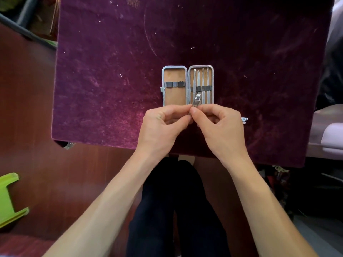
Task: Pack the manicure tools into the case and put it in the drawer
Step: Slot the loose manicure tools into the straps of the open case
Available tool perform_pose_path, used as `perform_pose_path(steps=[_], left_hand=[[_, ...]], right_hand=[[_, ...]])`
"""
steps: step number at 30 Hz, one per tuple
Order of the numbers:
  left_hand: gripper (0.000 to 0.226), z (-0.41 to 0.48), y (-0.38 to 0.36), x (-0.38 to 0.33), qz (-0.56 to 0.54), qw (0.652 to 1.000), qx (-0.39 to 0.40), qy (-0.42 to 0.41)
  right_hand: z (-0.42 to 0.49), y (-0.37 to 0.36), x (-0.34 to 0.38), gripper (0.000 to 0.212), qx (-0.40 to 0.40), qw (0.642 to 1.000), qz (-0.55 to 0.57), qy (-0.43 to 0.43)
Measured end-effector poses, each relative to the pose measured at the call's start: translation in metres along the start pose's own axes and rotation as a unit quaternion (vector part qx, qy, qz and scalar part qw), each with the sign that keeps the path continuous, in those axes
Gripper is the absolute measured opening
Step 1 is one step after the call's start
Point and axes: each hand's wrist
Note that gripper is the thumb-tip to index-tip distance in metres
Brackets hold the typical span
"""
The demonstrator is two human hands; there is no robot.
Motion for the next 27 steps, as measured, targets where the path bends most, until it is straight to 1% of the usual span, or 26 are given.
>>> perform_pose_path(steps=[5,9,10,13,15,17,19,21,25,27], left_hand=[[0.027,-0.007,-0.001,0.005,-0.001,1.000,-0.015,-0.008],[0.044,-0.011,0.003,0.008,0.005,1.000,-0.018,0.001],[0.044,-0.011,0.005,0.008,0.000,1.000,-0.017,0.007],[0.028,-0.010,0.010,0.009,0.009,1.000,-0.010,0.010],[0.022,-0.009,0.012,0.008,0.027,0.999,-0.007,0.015],[0.020,-0.010,0.013,0.006,0.046,0.999,-0.011,0.022],[0.018,-0.011,0.013,0.003,0.062,0.998,-0.016,0.017],[0.023,-0.011,0.012,0.001,0.085,0.996,-0.021,0.011],[0.024,-0.008,0.013,-0.001,0.137,0.990,-0.026,-0.005],[0.021,-0.006,0.015,-0.002,0.172,0.984,-0.033,-0.018]], right_hand=[[-0.005,-0.004,-0.001,0.015,0.001,0.996,-0.085,0.040],[-0.007,-0.007,0.001,0.012,0.018,0.993,-0.105,0.049],[-0.008,-0.007,0.001,0.013,0.027,0.992,-0.107,0.053],[-0.009,-0.005,0.001,0.017,0.059,0.987,-0.129,0.071],[-0.008,-0.003,0.000,0.019,0.075,0.983,-0.150,0.080],[-0.007,-0.001,0.001,0.022,0.096,0.981,-0.154,0.067],[-0.005,0.001,0.003,0.026,0.118,0.984,-0.128,0.038],[-0.003,0.002,0.008,0.030,0.132,0.988,-0.082,0.008],[0.002,0.003,0.021,0.047,0.141,0.987,0.058,-0.044],[0.004,0.002,0.028,0.050,0.132,0.983,0.112,-0.054]])
Point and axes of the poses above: each hand's wrist, its own z-axis towards the middle knuckle, its own y-axis out of the back of the hand, x = y × z, and after that the axes turned 5 degrees about x, right-handed
